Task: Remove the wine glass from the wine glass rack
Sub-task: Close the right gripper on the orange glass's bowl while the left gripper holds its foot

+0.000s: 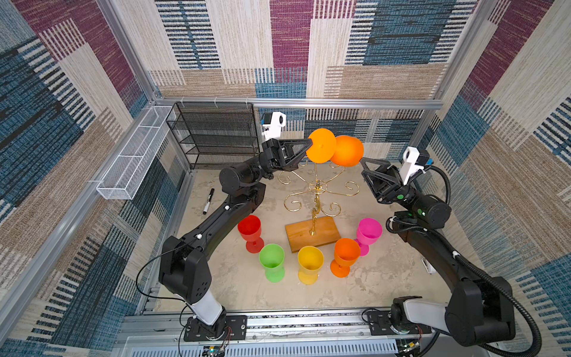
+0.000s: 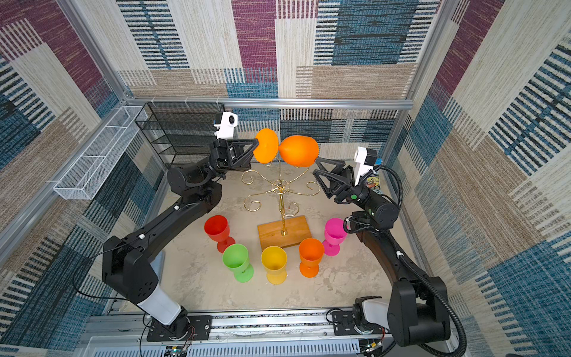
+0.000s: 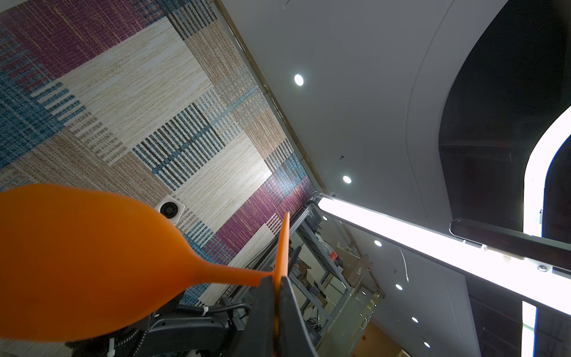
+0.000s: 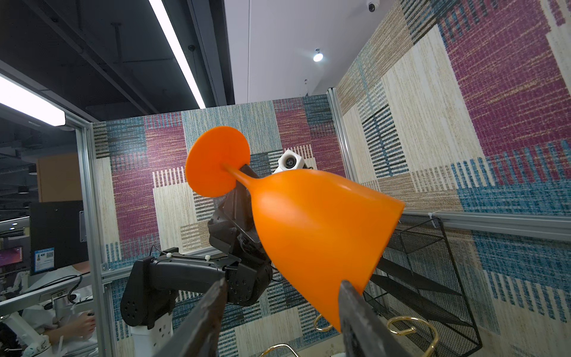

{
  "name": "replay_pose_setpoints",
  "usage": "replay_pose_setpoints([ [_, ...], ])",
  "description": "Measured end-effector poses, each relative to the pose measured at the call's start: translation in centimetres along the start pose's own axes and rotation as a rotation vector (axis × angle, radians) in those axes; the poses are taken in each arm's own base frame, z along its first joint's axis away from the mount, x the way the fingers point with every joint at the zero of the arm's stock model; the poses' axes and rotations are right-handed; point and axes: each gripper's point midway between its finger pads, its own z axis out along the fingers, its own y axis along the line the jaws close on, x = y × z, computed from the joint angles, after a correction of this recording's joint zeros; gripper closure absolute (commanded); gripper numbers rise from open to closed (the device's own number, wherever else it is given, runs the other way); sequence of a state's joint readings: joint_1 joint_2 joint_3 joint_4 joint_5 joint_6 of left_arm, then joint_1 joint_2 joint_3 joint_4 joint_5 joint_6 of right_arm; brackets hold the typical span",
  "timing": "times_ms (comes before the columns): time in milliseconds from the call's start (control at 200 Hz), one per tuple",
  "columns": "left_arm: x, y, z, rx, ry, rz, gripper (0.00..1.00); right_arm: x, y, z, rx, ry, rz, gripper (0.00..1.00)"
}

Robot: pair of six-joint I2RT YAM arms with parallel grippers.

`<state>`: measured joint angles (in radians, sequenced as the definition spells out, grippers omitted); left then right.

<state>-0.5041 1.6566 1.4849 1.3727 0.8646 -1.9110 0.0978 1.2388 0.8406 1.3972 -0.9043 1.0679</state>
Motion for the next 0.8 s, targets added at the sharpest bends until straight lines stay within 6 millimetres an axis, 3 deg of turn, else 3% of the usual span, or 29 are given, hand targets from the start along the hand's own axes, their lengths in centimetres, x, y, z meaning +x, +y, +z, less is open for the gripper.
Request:
replay_pose_setpoints([
  [315,0.0,-0.3,0.0,0.001,0.007,0.008,1.0,-1.0,2.2,-0.8,0.051,-0.026,-0.115,0.4],
  [651,0.3,-2.0,0.2,0.018,0.012,0.035,1.0,-0.4,0.1,-1.1,0.109,-0.016,-0.099,0.4],
  [801,0.5,-1.8,0.0,0.013,0.011,0.028,1.0,-0.3,-0.9,-0.9,0.107,-0.014,-0.072,0.4],
])
